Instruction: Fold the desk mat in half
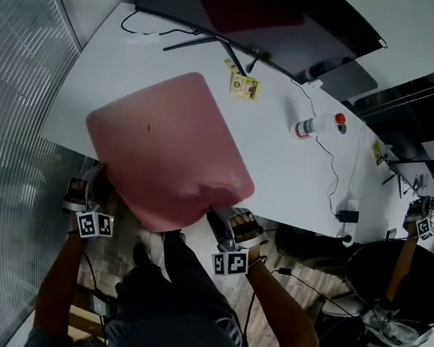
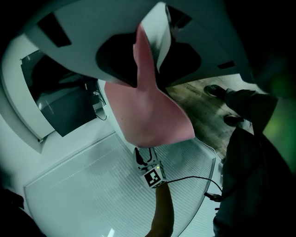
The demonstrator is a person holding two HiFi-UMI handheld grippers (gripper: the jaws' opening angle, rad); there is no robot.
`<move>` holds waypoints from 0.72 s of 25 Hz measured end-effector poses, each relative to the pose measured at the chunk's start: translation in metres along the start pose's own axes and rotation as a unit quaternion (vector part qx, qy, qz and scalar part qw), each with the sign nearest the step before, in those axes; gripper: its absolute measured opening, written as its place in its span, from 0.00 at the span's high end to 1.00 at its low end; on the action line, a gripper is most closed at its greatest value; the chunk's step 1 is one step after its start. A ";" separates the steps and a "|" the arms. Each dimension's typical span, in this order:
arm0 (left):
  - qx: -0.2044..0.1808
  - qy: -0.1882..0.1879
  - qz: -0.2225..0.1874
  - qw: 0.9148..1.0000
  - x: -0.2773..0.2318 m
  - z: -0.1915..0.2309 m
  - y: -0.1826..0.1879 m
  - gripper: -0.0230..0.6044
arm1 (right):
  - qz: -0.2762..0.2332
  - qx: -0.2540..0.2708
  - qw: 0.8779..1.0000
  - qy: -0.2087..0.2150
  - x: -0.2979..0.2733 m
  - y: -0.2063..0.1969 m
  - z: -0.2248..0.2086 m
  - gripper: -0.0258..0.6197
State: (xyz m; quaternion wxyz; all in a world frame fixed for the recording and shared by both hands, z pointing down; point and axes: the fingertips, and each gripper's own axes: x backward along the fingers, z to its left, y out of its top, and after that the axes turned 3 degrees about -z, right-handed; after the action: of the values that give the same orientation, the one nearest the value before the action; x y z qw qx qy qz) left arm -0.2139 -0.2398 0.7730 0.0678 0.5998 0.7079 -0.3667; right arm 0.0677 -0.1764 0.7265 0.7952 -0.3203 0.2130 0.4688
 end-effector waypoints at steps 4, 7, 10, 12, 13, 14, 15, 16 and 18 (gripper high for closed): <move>-0.004 0.000 -0.010 1.000 0.009 0.002 0.006 0.61 | -0.016 -0.011 1.000 -0.020 0.003 0.011 -0.015 0.87; -0.004 0.000 -0.012 1.000 0.012 0.002 0.010 0.77 | -0.014 -0.018 1.000 -0.016 -0.001 0.011 -0.020 0.87; 0.005 0.000 -0.012 1.000 0.013 0.005 0.012 0.79 | -0.015 -0.029 0.999 -0.010 -0.003 0.010 -0.019 0.87; 0.008 0.002 -0.018 1.000 0.016 0.011 0.016 0.81 | -0.016 -0.043 0.999 -0.013 -0.001 0.008 -0.022 0.88; 0.009 0.004 -0.021 1.000 0.017 0.014 0.018 0.82 | -0.016 -0.052 0.998 -0.015 0.000 0.008 -0.024 0.88; 0.009 0.005 -0.024 1.000 0.019 0.016 0.020 0.84 | -0.017 -0.061 0.998 -0.017 0.001 0.006 -0.025 0.88; 0.010 0.007 -0.027 1.000 0.020 0.020 0.021 0.85 | -0.017 -0.069 0.997 -0.019 0.002 0.005 -0.027 0.88; 0.011 0.010 -0.030 0.999 0.020 0.023 0.024 0.86 | -0.018 -0.076 0.997 -0.022 0.002 0.004 -0.029 0.89; 0.014 0.014 -0.035 0.999 0.022 0.030 0.029 0.87 | -0.018 -0.092 0.995 -0.027 0.003 0.002 -0.033 0.89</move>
State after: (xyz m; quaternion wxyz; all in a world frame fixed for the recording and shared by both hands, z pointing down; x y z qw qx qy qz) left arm -0.2039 -0.2401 0.7269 0.0367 0.5804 0.7242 -0.3705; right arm 0.0660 -0.1968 0.7004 0.7764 -0.3830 0.1417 0.4800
